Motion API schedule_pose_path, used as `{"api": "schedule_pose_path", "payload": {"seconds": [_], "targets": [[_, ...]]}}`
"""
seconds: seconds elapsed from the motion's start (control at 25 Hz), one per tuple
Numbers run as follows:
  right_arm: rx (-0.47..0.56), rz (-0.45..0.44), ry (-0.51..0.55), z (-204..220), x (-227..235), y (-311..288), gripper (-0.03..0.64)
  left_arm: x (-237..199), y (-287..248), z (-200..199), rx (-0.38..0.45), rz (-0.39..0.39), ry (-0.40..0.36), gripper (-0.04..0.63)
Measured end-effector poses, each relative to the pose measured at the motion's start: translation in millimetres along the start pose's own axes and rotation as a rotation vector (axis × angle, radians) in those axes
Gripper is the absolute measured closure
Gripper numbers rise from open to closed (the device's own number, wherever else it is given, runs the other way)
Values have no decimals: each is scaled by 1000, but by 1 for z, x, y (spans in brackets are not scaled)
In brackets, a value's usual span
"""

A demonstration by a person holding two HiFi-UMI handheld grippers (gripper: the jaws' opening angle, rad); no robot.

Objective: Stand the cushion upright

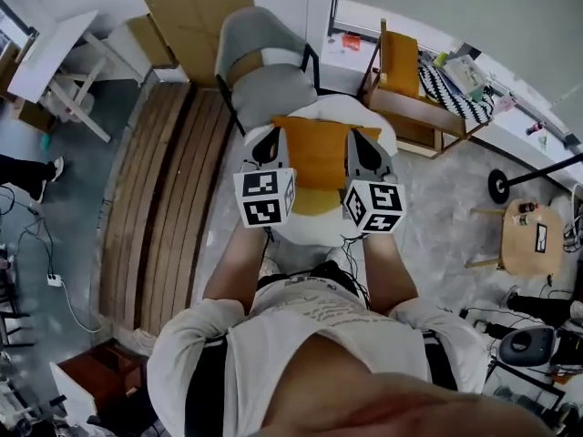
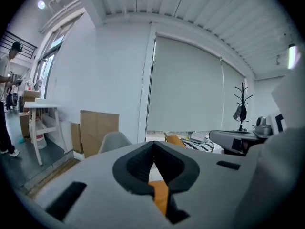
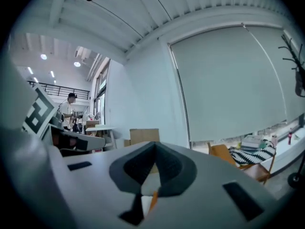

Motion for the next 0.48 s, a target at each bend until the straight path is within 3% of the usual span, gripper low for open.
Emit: {"api": "schedule_pose_path", "payload": {"seconds": [0.2,0.48], "targets": [[79,14,26,-41,-28,25,591,-9,41,-26,46,5,-18,575],[120,15,23,-57,-25,35,591,-2,57,-38,78,5,-44,575]]}}
Point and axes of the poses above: the fingertips, and each gripper's own axes: y backward along the fingers, x to its right, z out of its underside, the point moved 5 cm from there along y, backward along the fingers, and after that the axes turned 13 degrees about -x, right-handed, at the moved point
